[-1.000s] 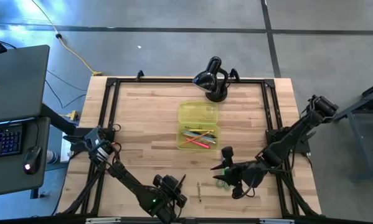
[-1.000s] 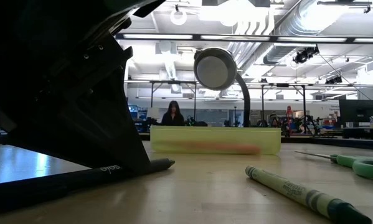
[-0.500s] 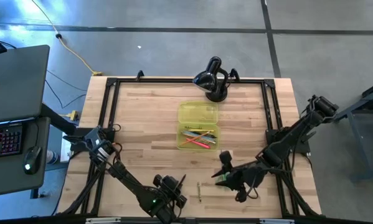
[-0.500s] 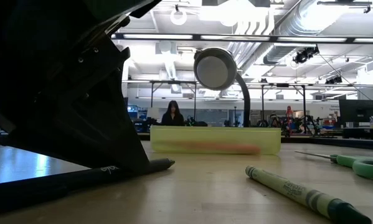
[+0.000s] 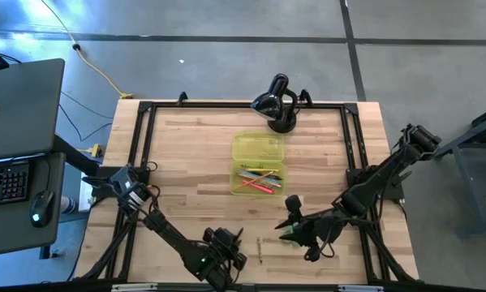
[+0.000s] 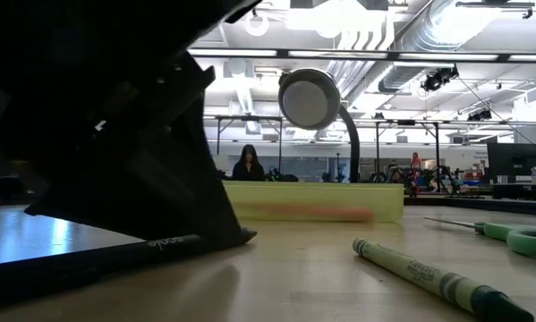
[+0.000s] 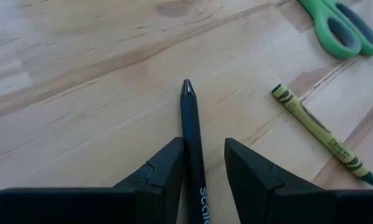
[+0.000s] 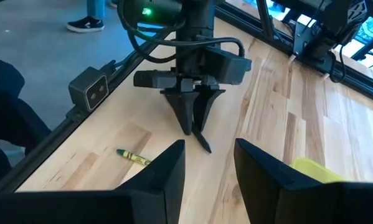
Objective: Pick & place school supplies into a supply box
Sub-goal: Put the black pen into the yellow school supply box
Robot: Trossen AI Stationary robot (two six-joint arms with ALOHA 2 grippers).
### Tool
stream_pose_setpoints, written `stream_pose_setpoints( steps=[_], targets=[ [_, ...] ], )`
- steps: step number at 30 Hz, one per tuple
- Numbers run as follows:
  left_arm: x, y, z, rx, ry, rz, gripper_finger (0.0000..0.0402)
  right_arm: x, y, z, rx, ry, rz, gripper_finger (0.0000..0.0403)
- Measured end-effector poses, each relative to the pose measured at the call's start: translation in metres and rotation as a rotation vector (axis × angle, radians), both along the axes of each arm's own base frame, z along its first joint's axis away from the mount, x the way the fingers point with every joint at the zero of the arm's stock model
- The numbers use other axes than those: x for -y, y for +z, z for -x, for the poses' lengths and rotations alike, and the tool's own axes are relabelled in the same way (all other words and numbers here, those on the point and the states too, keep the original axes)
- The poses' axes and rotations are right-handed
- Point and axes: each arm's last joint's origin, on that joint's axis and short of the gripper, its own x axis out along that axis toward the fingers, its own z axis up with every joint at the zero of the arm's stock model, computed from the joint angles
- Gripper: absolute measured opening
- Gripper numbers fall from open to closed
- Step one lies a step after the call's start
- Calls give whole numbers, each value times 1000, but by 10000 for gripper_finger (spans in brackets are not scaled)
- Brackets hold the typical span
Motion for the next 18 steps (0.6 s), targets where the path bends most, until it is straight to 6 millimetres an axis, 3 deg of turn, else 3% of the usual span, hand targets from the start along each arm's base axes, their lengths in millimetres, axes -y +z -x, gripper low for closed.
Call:
stream_pose_setpoints(
  steps=[10,18],
  targets=[
    [0,0,-2,31,22,19,152,0,0,0,3,1,-3,117],
    [-16,1,-13,-48,35,71,152,0,0,0,3,1,-3,117]
  ],
)
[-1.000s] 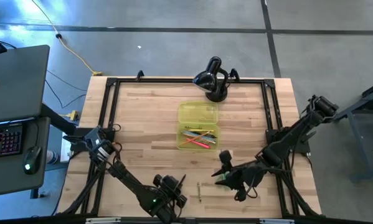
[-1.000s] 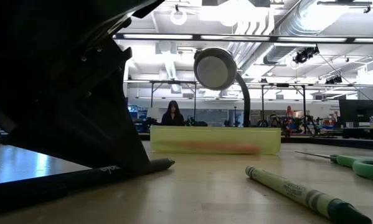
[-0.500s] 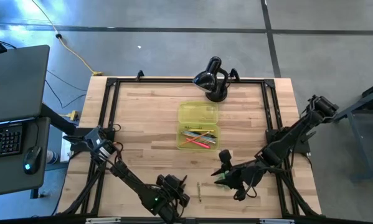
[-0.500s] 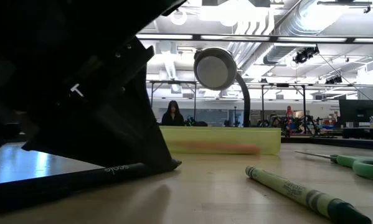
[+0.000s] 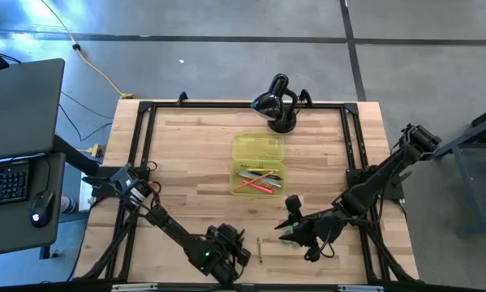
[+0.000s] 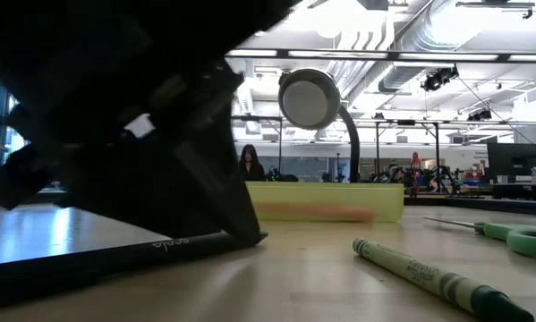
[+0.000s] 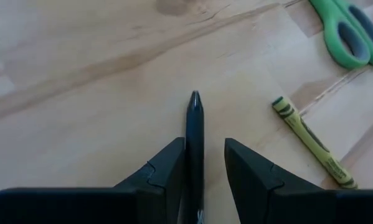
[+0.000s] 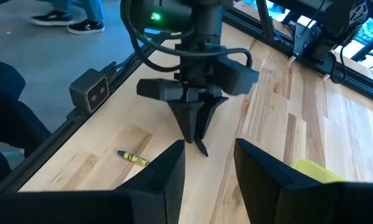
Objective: Pick & place school supplies into a supply box
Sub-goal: Put the black pen into the yellow school supply box
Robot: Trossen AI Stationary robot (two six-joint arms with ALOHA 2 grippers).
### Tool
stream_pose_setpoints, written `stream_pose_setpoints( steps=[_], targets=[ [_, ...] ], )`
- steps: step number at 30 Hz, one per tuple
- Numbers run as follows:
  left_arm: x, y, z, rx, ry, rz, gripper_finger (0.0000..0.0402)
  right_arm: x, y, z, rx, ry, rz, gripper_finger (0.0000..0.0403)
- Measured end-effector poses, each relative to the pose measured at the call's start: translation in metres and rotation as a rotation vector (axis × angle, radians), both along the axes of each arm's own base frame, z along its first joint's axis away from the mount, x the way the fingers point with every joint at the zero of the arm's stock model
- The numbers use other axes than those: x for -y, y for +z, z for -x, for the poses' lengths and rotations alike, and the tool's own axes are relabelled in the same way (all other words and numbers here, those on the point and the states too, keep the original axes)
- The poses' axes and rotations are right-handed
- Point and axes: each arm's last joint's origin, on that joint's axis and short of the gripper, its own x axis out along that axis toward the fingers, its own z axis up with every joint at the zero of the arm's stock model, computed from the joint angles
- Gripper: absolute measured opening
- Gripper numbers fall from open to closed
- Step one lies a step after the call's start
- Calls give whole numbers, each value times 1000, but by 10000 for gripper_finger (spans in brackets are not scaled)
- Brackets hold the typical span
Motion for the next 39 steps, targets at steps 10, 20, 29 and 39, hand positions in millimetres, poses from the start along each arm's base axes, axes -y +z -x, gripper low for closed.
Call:
stream_pose_setpoints(
  steps=[10,20,29,39],
  targets=[
    [-12,-1,-7,-88,-52,-8,150,0,0,0,-6,14,-7,117],
    [-14,-2,-6,-146,-114,-54,29,0,0,0,-5,13,-6,117],
    [-36,-2,-16,-149,-59,-149,61,0,0,0,-5,13,-6,117],
    [-83,-2,-43,-232,-103,-246,56,0,-1,1,-11,14,-2,117]
  ],
)
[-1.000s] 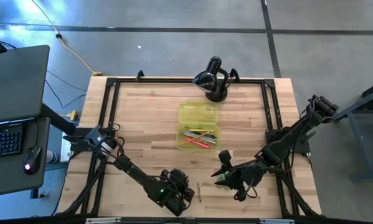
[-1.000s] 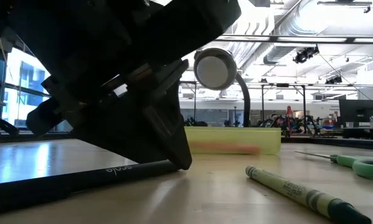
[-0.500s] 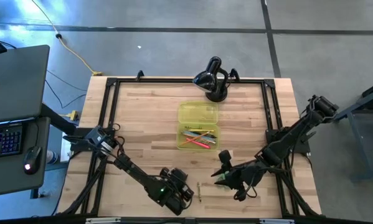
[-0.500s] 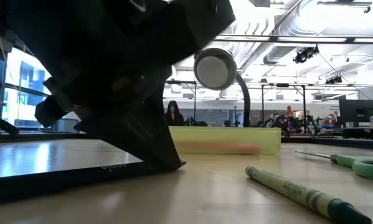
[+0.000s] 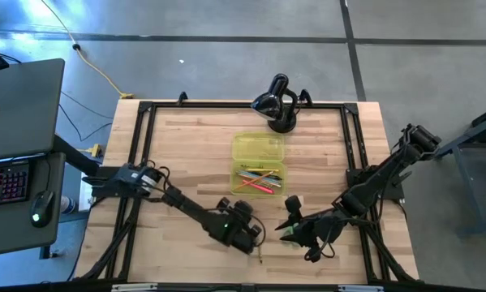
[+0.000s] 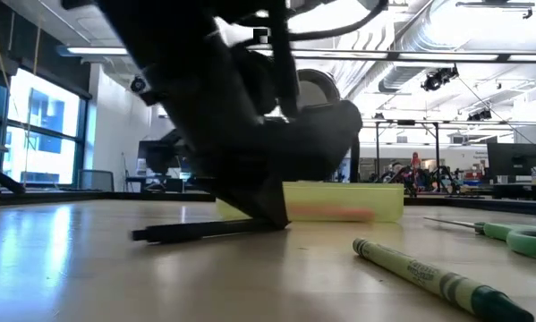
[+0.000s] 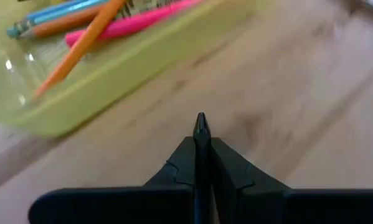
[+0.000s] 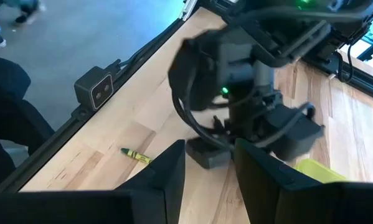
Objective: Pick & place school supplies into a supply box
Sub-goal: Put the black pen into the yellow school supply box
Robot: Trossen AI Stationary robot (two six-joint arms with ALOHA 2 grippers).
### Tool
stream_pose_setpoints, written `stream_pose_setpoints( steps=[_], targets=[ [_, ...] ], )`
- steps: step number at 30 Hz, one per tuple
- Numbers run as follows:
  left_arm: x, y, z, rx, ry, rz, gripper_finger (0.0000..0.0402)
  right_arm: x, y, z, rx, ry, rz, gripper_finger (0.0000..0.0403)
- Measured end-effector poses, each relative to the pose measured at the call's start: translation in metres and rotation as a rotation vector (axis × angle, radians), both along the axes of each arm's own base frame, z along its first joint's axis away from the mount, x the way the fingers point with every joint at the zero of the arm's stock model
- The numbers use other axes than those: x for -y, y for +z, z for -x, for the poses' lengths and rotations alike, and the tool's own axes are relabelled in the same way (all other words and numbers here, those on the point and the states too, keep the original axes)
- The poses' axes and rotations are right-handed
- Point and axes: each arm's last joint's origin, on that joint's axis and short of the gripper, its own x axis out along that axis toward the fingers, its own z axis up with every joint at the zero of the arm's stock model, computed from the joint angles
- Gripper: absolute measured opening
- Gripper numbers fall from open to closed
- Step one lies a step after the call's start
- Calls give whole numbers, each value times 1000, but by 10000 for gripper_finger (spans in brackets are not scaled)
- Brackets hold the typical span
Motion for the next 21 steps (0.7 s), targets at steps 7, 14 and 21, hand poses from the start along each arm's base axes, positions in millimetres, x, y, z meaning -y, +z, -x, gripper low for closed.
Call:
stream_pose_setpoints(
  steps=[7,14,21],
  targets=[
    [-2,0,-3,35,17,-3,103,0,0,0,0,-1,0,117],
    [11,-2,8,32,1,-61,157,0,0,0,-1,0,0,117],
    [19,-31,35,162,78,-59,157,0,0,0,-1,1,-1,117]
  ],
)
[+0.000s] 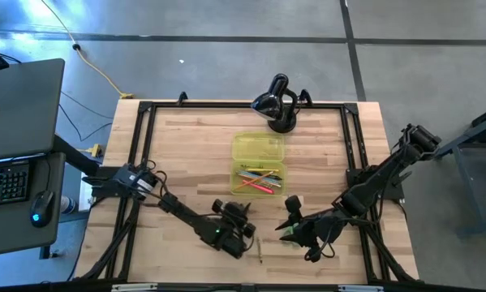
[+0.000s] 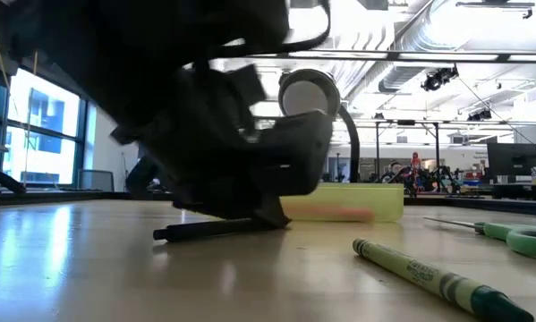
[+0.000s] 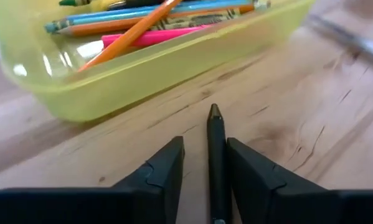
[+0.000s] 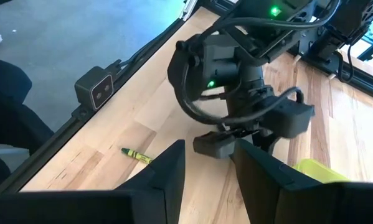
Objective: Pick & place school supplies into a supply box
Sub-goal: Put the black pen into the yellow school supply box
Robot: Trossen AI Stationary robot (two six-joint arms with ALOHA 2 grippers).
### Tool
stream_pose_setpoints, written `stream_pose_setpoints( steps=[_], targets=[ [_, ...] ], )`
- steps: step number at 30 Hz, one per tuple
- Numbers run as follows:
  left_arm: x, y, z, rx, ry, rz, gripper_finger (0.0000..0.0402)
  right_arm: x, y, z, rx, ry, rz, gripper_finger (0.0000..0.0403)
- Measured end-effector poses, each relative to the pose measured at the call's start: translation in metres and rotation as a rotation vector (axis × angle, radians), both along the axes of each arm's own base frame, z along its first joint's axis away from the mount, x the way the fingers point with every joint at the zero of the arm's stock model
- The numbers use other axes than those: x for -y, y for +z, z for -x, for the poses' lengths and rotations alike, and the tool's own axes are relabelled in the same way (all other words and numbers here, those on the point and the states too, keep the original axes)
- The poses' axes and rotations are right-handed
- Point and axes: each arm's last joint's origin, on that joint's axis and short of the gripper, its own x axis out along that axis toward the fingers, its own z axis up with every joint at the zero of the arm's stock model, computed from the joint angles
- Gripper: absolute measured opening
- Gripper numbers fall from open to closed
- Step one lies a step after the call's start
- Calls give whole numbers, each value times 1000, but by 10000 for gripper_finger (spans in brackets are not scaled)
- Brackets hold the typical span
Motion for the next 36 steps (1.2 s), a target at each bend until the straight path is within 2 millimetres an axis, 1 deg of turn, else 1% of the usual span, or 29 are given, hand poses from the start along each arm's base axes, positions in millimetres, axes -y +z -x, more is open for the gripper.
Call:
stream_pose_setpoints(
  steps=[2,4,9,13,19,22,26,31,36],
  targets=[
    [1,-8,5,68,3,-15,152,0,0,0,1,0,0,117],
    [2,-12,8,98,-8,-48,147,0,0,0,3,6,10,117],
    [1,-12,7,32,-66,-85,129,0,0,0,5,13,18,117],
    [0,-13,9,12,-72,-100,115,0,0,0,9,22,32,117],
    [-5,-25,18,65,-50,-73,97,0,0,0,8,21,29,117],
    [-9,-28,19,103,-39,-59,78,0,0,0,8,22,29,117],
    [-7,-25,16,71,-75,-92,43,0,0,0,8,22,30,117],
    [-4,-22,12,42,-113,-140,42,0,0,0,8,21,29,117],
    [6,-2,0,30,-172,-197,42,0,0,0,7,21,29,117]
  ],
)
